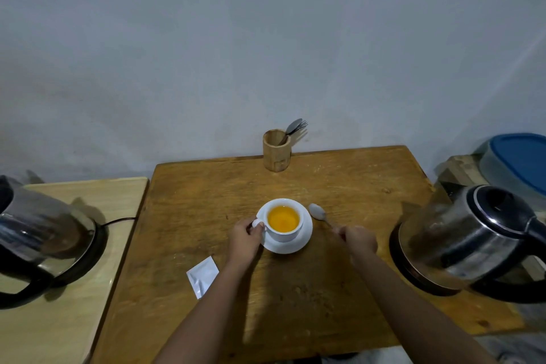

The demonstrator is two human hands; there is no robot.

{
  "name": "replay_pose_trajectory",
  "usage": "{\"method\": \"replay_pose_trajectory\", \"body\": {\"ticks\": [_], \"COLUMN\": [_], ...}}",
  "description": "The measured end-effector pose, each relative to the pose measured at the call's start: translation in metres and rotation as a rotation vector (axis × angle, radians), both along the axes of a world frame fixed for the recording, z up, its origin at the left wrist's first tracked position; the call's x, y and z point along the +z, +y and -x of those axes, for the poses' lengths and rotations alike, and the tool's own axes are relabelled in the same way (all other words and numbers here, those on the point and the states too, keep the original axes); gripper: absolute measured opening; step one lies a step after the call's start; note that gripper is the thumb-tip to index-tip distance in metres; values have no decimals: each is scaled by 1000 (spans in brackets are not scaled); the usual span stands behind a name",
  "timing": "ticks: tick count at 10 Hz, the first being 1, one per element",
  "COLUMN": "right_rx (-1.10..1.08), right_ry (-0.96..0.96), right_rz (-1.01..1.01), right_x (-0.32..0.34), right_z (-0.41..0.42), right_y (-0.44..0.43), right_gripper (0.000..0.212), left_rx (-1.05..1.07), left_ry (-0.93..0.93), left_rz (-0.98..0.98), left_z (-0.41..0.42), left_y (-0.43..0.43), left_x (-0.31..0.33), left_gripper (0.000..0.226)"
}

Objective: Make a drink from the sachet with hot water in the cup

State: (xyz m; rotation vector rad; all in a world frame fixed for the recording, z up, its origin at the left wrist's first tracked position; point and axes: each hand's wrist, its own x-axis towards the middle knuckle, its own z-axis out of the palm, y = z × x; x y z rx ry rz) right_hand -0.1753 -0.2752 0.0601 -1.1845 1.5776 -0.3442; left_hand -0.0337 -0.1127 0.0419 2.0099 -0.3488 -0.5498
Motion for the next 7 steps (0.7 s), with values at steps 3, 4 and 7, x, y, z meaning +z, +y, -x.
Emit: {"method": "replay_pose_trajectory", "body": {"ticks": [3,4,7], "right_rx": [395,479,625], "right_ry": [227,265,280], "right_rz": [108,135,164], "right_x": [-21,-24,-28], "right_z": [-5,-6,-1], "right_y": [10,13,9], "right_gripper": [7,7,5], "left_rx": [0,-10,-20], "left_ry": [47,42,-71], "left_rz": [-5,-21,-116], "left_z": [-2,-3,-2], "left_y": [0,1,7], "left_x": [-2,-1,-9], "left_gripper": [32,30,35]}}
